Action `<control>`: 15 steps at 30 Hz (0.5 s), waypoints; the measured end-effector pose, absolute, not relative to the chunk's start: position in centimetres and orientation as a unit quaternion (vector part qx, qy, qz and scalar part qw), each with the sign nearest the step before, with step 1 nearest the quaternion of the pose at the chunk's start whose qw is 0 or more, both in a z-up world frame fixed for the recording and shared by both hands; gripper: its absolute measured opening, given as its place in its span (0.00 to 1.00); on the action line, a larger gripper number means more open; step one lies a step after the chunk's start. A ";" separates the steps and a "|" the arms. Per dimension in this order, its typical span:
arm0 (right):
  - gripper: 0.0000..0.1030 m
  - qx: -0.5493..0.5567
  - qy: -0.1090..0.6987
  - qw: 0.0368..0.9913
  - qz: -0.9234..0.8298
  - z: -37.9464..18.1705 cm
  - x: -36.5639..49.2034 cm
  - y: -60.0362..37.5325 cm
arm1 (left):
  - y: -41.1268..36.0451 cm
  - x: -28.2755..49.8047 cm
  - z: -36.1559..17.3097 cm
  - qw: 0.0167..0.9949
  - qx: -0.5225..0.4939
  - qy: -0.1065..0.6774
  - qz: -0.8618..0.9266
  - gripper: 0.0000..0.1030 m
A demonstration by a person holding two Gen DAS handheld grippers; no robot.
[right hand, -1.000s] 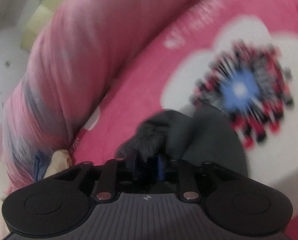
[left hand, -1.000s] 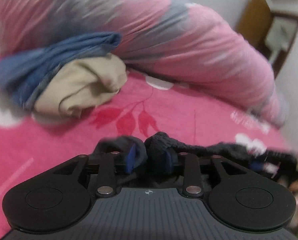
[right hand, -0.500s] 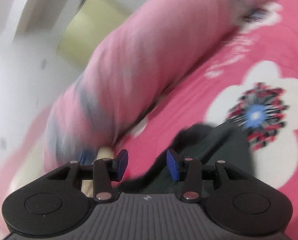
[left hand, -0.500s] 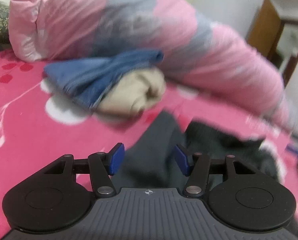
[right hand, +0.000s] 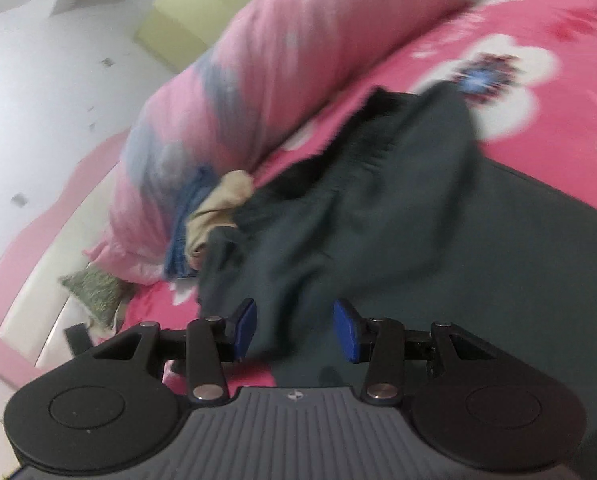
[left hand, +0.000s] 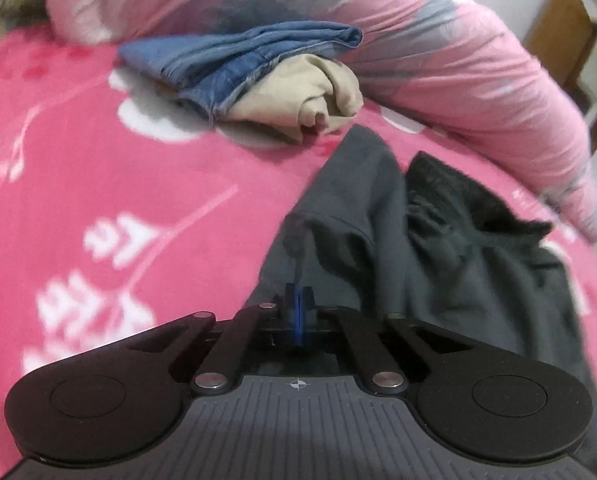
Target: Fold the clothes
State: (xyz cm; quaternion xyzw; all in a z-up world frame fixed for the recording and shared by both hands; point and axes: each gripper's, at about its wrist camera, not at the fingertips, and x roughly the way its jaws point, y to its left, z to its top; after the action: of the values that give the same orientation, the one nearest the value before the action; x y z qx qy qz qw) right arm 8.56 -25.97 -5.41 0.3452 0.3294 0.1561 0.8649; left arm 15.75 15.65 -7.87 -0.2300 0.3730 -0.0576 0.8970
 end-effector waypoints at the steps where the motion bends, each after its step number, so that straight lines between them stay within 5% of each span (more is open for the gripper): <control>1: 0.45 0.352 0.328 0.864 0.145 -5.7 7.6 -26.7 | 15.8 15.1 -7.7 0.892 -0.244 0.376 -0.062 0.00; 8: 0.45 0.377 0.290 0.872 0.117 -4.9 3.4 -30.8 | 16.5 7.0 -4.4 0.829 -0.371 0.387 -0.157 0.00; 15: 0.45 0.399 0.262 0.870 0.124 -4.8 2.3 -32.4 | 15.6 -3.1 2.1 0.865 -0.336 0.291 -0.233 0.00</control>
State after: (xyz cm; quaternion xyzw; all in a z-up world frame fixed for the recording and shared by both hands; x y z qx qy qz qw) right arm 2.27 -32.43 -4.84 0.3987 0.2617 0.1242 0.8701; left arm -3.10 15.63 2.15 -0.3364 0.2915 -0.2329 0.8647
